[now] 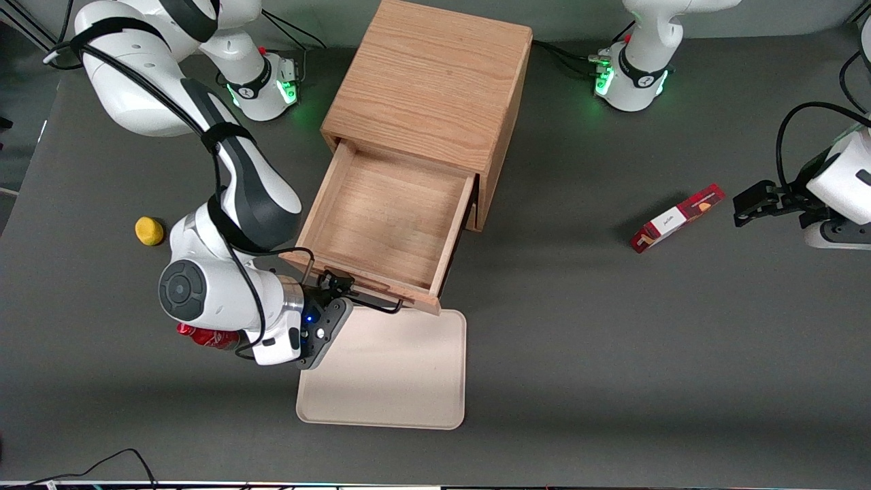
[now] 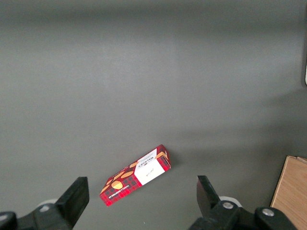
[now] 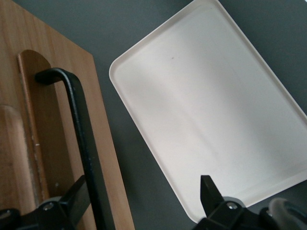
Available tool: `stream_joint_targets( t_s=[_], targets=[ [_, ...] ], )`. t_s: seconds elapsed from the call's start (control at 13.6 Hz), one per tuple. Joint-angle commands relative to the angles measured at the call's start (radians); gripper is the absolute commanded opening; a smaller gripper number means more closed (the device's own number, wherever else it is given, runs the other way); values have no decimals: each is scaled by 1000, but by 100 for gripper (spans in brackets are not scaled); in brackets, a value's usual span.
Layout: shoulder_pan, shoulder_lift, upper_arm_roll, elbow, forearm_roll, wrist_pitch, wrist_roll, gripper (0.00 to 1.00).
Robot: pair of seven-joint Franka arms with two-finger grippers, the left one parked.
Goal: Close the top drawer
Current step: 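Lower the right gripper against the front of the open drawer, then push the drawer front with the right gripper into the cabinet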
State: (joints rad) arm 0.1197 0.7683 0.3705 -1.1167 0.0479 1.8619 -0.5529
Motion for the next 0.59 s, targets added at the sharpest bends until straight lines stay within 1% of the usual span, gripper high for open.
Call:
stream_joint_targets(
  t_s=[0.0, 0.22, 0.51],
  targets=[
    [8, -14, -2, -20, 7, -1, 27, 100],
    [20, -29, -2, -41, 4, -1, 27, 100],
    [26, -101, -2, -148, 4, 31, 25, 100]
  ],
)
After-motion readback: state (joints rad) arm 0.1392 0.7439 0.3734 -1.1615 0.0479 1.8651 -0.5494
